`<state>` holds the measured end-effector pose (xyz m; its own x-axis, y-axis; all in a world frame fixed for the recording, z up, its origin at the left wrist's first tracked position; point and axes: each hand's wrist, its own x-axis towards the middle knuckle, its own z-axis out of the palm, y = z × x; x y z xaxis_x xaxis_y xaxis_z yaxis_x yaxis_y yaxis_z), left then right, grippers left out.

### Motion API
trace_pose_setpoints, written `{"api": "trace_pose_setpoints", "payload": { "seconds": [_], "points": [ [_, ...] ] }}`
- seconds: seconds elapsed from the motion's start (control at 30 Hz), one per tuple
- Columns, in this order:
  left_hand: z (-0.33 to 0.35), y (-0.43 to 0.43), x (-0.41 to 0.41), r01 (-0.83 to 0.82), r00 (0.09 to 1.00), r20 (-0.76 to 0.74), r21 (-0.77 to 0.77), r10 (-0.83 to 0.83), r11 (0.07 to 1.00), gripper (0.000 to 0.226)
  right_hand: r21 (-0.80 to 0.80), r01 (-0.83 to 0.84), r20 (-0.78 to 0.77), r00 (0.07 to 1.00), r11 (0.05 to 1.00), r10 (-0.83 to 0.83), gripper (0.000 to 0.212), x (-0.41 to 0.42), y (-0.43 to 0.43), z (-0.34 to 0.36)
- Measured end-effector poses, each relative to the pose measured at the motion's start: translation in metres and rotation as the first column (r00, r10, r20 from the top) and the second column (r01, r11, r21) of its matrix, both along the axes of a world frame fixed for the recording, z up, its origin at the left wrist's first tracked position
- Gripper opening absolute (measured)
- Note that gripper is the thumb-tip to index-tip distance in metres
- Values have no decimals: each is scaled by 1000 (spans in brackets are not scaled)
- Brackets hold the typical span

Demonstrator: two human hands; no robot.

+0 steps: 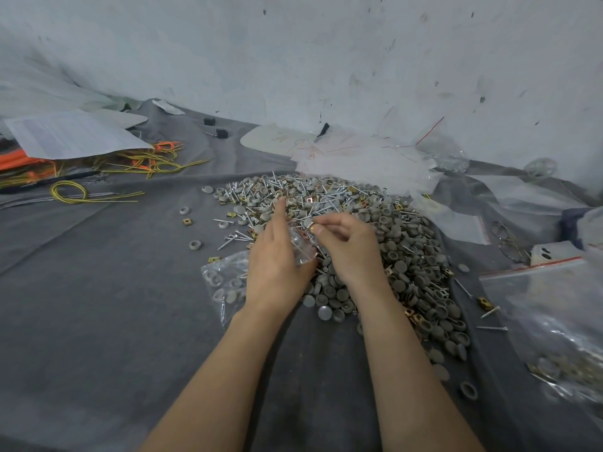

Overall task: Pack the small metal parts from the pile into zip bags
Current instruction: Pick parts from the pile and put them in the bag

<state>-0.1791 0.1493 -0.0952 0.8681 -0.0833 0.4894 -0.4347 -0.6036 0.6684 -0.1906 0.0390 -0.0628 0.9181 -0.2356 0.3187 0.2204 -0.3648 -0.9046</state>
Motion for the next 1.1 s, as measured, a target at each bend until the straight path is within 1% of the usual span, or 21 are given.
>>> {"api": "trace_pose_setpoints", "payload": {
  "seconds": [0.07,0.1,0.13,0.17,0.23,0.3,0.33,0.4,0.5,0.57,0.6,0.63,0.67,0.73,0.77,0.8,0.83,0.9,1.0,1.03,1.1],
  "points": [
    [0,0,1,1,1000,0,2,-1,1000,92,0,-122,-45,992,993,121,24,-3,4,3],
    [0,0,1,-3,1000,1,6,3,1000,92,4,-137,-47,989,991,137,26,-4,4,5],
    [0,0,1,-7,1000,5,10,7,1000,93,3,-111,-35,993,994,111,25,-5,2,6],
    [-1,0,1,-11,1000,12,12,11,1000,94,-14,-41,-14,999,999,41,24,-6,-2,8],
    [-1,0,0,-21,1000,21,16,20,1000,95,-62,188,23,982,980,-187,19,-8,-14,11],
    [-1,0,1,-25,999,20,27,25,999,97,-148,380,14,924,913,-383,18,-9,-28,11],
    [-1,0,1,-25,1000,20,32,24,999,98,-216,420,-13,901,881,-433,19,-10,-35,10],
    [-2,0,1,-23,1000,20,31,22,999,98,-342,394,-98,888,853,-449,19,-10,-42,8],
    [-2,0,1,-21,1000,19,26,20,999,97,-489,231,-269,878,841,-397,15,-11,-42,7],
    [-2,0,1,-25,1000,18,21,24,999,97,-534,111,-398,842,838,-365,18,-10,-39,8],
    [-2,0,1,-27,999,20,19,26,999,96,-544,74,-437,825,836,-358,22,-10,-39,7],
    [-2,0,1,-28,999,23,18,28,999,96,-558,65,-438,824,827,-360,25,-9,-38,7],
    [-3,-1,1,-29,999,23,18,28,999,96,-570,89,-393,843,817,-367,25,-8,-36,7],
    [-2,-1,2,-29,999,19,13,29,999,96,-544,208,-202,908,813,-367,19,-8,-26,5],
    [-2,-1,3,-33,999,19,6,33,999,95,-518,243,-100,935,820,-340,18,-7,-19,4],
    [-2,0,3,-44,999,23,-4,44,999,95,-510,232,-31,957,828,-287,20,-5,-10,1],
    [-1,0,4,-60,998,28,-17,60,998,94,-534,186,-2,975,825,-222,23,-1,-2,-2],
    [0,2,5,-106,994,31,-51,108,993,91,-633,85,-29,991,770,-133,31,5,10,-12],
    [0,5,7,-165,986,7,-144,168,976,93,-744,11,-114,983,668,-144,37,11,13,-25],
    [0,6,8,-177,984,-7,-180,178,968,95,-754,13,-120,980,657,-157,38,13,13,-28],
    [2,9,9,-197,980,-35,-225,194,954,95,-735,63,-108,972,675,-208,37,17,16,-30]
  ]
}}
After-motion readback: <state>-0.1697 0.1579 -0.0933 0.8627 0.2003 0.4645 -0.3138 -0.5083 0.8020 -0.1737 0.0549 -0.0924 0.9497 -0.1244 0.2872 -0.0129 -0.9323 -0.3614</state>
